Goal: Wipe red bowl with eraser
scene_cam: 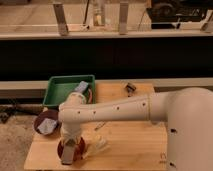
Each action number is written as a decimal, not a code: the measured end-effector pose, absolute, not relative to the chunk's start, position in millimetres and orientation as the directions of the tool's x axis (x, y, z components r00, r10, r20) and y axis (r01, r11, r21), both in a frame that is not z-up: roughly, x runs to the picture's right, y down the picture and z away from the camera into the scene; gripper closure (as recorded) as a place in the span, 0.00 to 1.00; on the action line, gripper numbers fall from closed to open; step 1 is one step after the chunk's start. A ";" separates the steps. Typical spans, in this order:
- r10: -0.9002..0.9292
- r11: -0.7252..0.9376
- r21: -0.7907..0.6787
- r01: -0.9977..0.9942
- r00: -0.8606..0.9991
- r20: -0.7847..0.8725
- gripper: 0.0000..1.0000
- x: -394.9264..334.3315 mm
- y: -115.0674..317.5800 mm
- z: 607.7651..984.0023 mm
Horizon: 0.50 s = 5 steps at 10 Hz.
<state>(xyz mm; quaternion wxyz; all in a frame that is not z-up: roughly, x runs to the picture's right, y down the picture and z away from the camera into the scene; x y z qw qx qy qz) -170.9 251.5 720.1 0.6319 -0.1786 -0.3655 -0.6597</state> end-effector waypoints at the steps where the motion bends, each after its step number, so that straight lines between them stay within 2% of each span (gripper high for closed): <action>1: -0.699 0.063 0.257 0.964 -0.142 0.701 1.00 -171.0 255.9 723.4; 5: -0.684 -0.013 0.175 0.984 -0.136 0.717 1.00 -164.9 269.3 736.5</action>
